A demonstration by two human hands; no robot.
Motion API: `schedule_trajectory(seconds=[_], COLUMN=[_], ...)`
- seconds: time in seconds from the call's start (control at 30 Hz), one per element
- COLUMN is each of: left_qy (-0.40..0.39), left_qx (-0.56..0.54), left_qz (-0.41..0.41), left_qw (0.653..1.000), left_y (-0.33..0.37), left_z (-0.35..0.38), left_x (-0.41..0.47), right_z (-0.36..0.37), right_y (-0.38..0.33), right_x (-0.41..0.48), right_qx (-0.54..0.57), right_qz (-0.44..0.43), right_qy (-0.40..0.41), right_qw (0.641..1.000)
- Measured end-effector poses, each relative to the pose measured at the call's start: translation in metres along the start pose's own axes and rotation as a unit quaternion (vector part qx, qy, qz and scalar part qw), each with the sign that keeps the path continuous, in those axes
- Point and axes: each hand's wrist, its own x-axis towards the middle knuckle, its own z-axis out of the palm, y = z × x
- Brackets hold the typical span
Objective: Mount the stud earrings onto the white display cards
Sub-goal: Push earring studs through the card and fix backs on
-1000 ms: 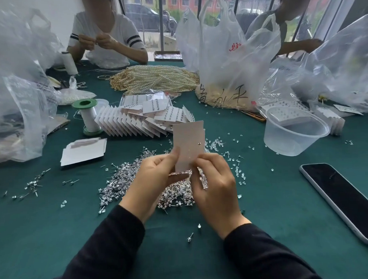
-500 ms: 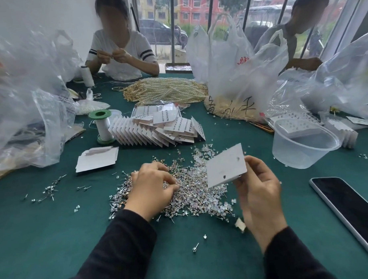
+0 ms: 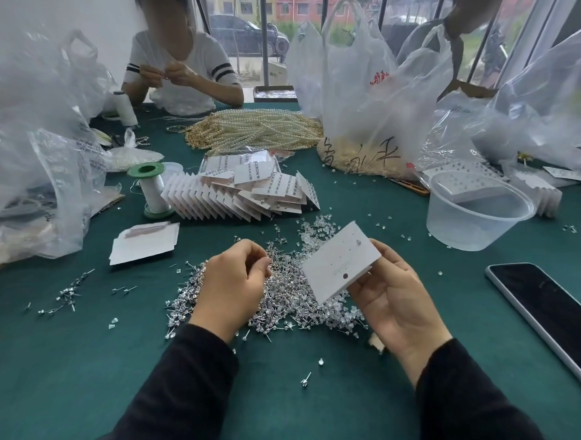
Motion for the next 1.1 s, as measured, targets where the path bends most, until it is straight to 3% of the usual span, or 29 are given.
schedule_trajectory(seconds=[0.13,0.23,0.3,0.37,0.67,0.9,1.1], left_qy=[0.001,0.008,0.003,-0.010,-0.007,0.057,0.060], left_qx=[-0.011,-0.171,-0.306,-0.361,-0.334,-0.230,-0.221], left_qz=[0.000,0.027,0.065,0.082,0.035,0.080,0.082], left_qw=[1.000,0.985,0.950,0.929,0.942,0.968,0.970], left_y=[0.003,0.015,0.026,0.032,0.028,0.025,0.024], left_z=[0.001,0.001,0.002,0.007,0.016,0.018,0.019], left_x=[-0.002,-0.008,-0.014,-0.016,-0.013,-0.013,-0.014], right_z=[0.001,0.002,0.003,0.005,0.005,0.005,0.006], right_y=[0.000,0.003,0.006,0.009,0.013,0.013,0.015], right_x=[-0.001,0.000,0.000,0.001,0.003,0.003,0.004], right_qx=[-0.009,-0.020,-0.026,-0.017,-0.007,-0.005,-0.006], right_qz=[0.005,0.015,0.028,0.046,0.096,0.097,0.103], right_qy=[-0.009,-0.017,-0.030,-0.048,-0.092,-0.095,-0.097], right_qw=[1.000,1.000,0.999,0.998,0.991,0.991,0.990])
